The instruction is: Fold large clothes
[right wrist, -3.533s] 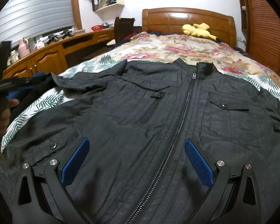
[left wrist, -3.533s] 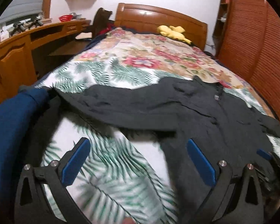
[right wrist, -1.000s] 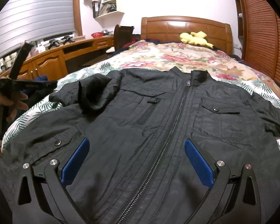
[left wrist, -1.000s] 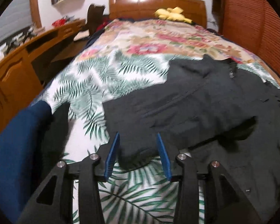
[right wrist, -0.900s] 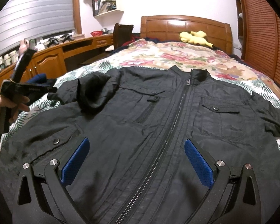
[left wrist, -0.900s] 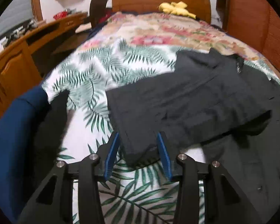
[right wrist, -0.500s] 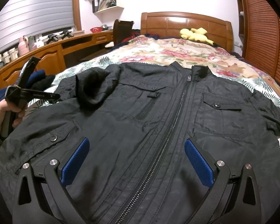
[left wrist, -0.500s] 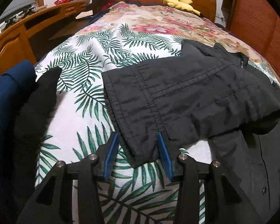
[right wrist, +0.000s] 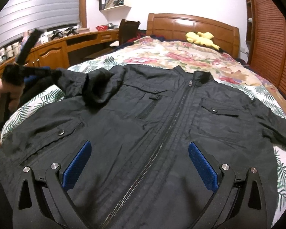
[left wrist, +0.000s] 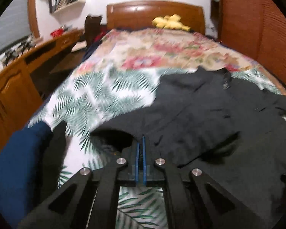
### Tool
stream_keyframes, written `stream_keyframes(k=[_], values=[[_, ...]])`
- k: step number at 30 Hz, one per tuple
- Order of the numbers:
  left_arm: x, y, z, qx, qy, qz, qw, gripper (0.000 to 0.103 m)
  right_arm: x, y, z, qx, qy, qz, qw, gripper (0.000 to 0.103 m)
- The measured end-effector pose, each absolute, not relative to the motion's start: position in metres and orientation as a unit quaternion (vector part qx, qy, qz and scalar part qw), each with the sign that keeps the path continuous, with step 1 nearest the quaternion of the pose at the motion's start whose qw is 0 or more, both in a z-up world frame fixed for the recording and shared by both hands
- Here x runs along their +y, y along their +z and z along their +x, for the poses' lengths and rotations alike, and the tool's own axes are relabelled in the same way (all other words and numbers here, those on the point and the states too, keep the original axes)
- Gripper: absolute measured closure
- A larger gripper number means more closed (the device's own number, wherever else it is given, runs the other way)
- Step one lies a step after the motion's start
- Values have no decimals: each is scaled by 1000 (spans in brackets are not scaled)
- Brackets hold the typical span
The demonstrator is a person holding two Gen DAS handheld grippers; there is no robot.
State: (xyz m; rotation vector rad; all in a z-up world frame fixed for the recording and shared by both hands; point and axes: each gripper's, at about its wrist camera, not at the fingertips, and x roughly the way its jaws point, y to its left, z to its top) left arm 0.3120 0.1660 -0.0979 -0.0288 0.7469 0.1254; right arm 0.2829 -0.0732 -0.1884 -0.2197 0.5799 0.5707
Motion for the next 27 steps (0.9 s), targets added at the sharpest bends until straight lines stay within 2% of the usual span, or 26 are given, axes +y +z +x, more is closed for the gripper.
stream_keyframes(k=[8,13,18,27], values=[[90,-20,284,315,4,21,949,103,-113,-167,266,253,236,-89,934,0],[44,4,261,296,-27,35,954,103,-135,-145,253,228,227,-73,944,0],[17,3,238,298,-42,36,953,103,-150,-140,242,220,217,-65,949,0],[-4,-31,213,319,-62,28,945,101,-146,-144,240,236,206,-91,945,0]])
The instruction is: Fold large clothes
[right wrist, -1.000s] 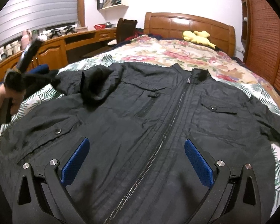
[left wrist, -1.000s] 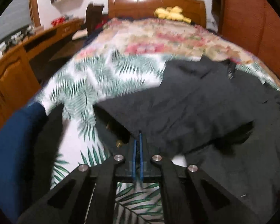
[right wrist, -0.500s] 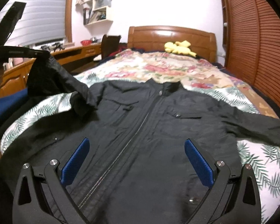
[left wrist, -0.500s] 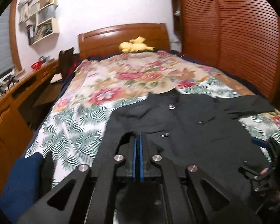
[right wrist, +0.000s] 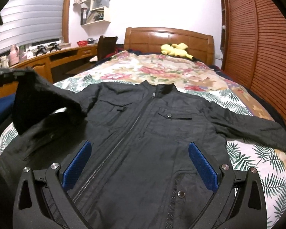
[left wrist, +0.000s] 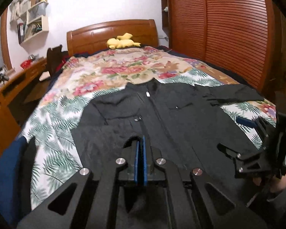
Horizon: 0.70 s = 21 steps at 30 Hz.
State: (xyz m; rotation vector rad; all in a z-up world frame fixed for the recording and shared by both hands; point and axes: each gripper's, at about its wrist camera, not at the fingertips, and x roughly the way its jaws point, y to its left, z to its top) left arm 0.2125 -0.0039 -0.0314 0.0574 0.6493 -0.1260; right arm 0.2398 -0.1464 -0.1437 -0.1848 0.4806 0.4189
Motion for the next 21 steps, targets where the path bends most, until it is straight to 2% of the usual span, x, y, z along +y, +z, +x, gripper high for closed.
stream_keyframes(k=[3,8,13,21], values=[[-6,-45,204,319,-66,31,945,96,-146,-147,239,239,207,-94,944,0],[-5,-76,200,332,-79,14,940,77,-138,-158,243,252,210,-111,938,0],[-2,-85,187,324,-69,31,943,72,-130,-165,249,265,222,-105,932,0],[41,-82,164,289,-30,2,957,71,-109,-173,246,270,251,-108,923,0]])
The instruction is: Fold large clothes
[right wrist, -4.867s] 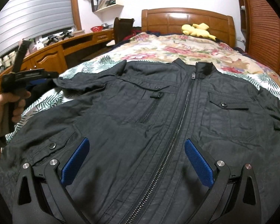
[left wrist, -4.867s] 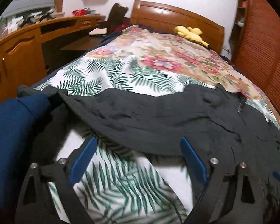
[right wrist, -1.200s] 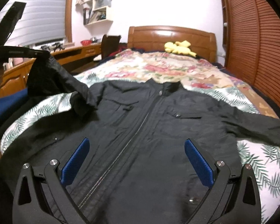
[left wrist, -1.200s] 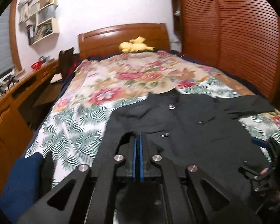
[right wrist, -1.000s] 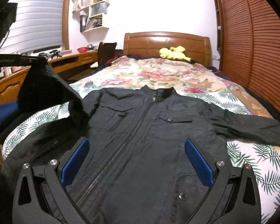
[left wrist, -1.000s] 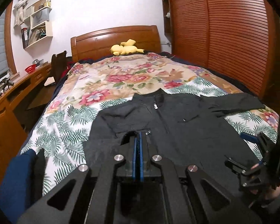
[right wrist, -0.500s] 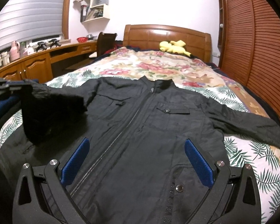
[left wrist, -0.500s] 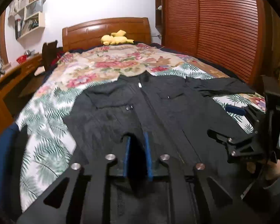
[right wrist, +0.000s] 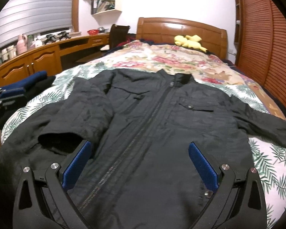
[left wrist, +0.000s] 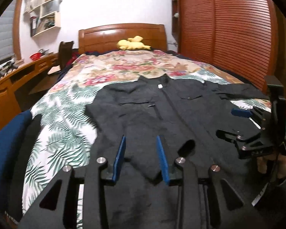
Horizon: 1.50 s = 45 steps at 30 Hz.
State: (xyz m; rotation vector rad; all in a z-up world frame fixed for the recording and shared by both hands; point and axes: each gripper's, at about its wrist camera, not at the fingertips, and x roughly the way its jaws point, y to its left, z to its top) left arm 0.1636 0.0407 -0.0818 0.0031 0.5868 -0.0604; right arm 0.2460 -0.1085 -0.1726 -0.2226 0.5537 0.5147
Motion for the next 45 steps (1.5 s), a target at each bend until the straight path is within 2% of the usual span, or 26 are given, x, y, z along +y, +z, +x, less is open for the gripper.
stream_keyframes(k=[6,19,29,35,36,38,40,45], values=[[72,-85,155,284,0,-14,959,71,-82,-181,239,278,302,-118,904,0],[101,-93,145,283,28,-20,958,71,-2,-188,233,275,408,-136,860,9],[111,-96,141,282,31,-32,958,71,34,-220,246,343,442,-161,813,16],[104,-97,140,282,33,-16,959,71,36,-230,247,353,428,-175,814,29],[104,-97,140,281,33,-16,959,71,36,-230,247,353,425,-176,815,35],[102,-96,141,282,31,-17,959,71,35,-230,246,350,424,-176,817,51],[100,-96,141,282,30,-17,959,71,33,-228,245,342,420,-177,822,77],[95,-94,142,283,22,-17,959,71,15,-212,240,313,426,-155,835,82]])
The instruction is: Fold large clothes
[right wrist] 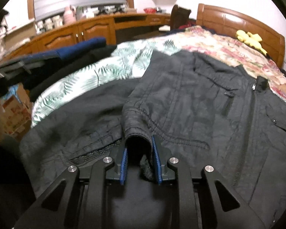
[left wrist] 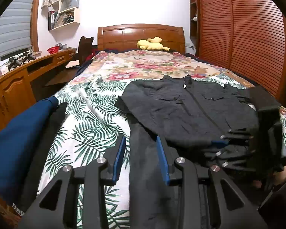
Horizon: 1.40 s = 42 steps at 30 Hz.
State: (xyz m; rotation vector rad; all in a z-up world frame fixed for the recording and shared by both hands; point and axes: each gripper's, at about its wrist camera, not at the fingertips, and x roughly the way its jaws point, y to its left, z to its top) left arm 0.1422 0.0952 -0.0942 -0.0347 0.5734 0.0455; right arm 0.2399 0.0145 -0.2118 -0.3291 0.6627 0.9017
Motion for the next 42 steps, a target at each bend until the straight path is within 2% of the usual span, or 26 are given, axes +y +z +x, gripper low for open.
stream_keyframes(k=[10,18,26,32,38,42], values=[[59,-80,137,273,21,14,962,71,-74,-133,221,224,415,-65,879,83],[27,-74,145,279,9,24,960,71,-111,-119,232,206,386,-48,898,83],[8,-78,182,273,-24,31,961,71,-157,-123,251,219,348,-13,912,83],[-6,-103,218,295,-55,27,954,71,-185,-140,269,251,293,-6,923,83],[-21,-102,244,286,-77,29,955,71,-208,-163,283,288,235,-10,928,82],[-25,-100,261,281,-88,22,956,71,-220,-171,288,291,194,-18,937,73]])
